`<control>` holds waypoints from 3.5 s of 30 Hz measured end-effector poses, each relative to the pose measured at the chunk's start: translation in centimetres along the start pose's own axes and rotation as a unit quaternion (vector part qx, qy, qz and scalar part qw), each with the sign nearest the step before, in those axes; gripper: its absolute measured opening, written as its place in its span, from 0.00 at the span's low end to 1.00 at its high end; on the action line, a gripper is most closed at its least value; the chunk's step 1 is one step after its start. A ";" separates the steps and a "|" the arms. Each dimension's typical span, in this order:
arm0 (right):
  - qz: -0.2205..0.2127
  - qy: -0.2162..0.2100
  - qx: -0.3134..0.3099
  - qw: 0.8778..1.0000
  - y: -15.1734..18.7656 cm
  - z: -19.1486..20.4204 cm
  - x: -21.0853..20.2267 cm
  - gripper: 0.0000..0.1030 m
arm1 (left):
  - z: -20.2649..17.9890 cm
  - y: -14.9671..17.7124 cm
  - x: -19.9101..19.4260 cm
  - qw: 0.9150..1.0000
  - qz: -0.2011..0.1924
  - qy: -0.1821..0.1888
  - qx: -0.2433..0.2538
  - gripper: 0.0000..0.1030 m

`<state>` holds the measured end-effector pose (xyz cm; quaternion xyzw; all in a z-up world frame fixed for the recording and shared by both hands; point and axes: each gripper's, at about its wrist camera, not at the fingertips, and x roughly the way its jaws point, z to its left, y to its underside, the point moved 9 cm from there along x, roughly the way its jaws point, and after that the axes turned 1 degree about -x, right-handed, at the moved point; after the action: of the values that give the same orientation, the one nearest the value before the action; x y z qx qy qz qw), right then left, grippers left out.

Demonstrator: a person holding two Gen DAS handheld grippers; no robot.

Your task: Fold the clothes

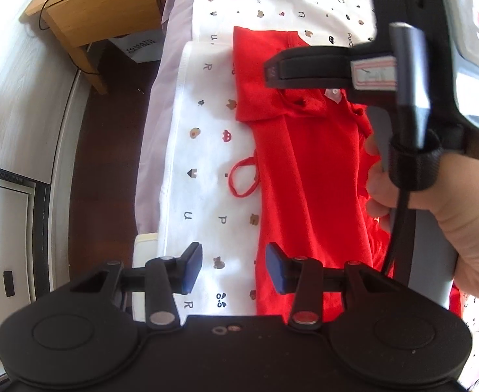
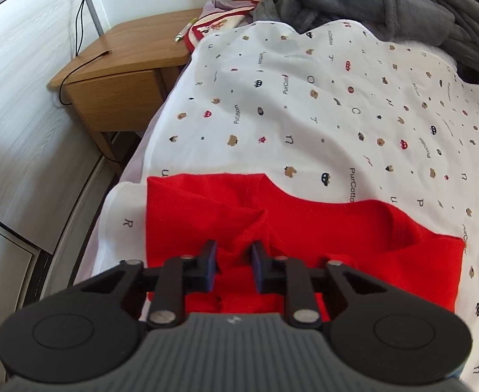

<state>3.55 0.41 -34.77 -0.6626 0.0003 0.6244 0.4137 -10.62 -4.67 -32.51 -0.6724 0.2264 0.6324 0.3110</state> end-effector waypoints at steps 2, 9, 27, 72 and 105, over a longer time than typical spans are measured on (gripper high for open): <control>-0.002 -0.004 0.018 1.000 0.0 -0.4 -0.6 0.14 | 0.0 0.0 -0.2 1.000 0.002 0.003 -0.003 0.41; -0.011 0.055 0.020 0.998 -1.1 -3.8 -5.1 0.14 | -1.3 -0.8 -1.6 1.000 -0.012 0.016 0.013 0.41; 0.044 0.134 0.009 0.990 0.9 -11.1 -10.1 0.67 | -2.7 1.4 -2.5 0.996 -0.015 0.020 0.085 0.42; 0.197 0.118 0.113 0.967 21.7 -14.4 -17.5 0.67 | -16.3 -4.2 -1.6 0.844 -0.036 0.134 0.518 0.47; 0.170 0.008 -0.010 0.985 19.8 -1.7 -16.4 0.67 | -4.5 -6.6 1.6 0.969 0.017 0.047 0.240 0.49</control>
<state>-8.90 -22.01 -32.26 -0.6619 0.1102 0.6801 0.2953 -2.66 -3.01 -33.23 -0.6027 0.3974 0.5329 0.4413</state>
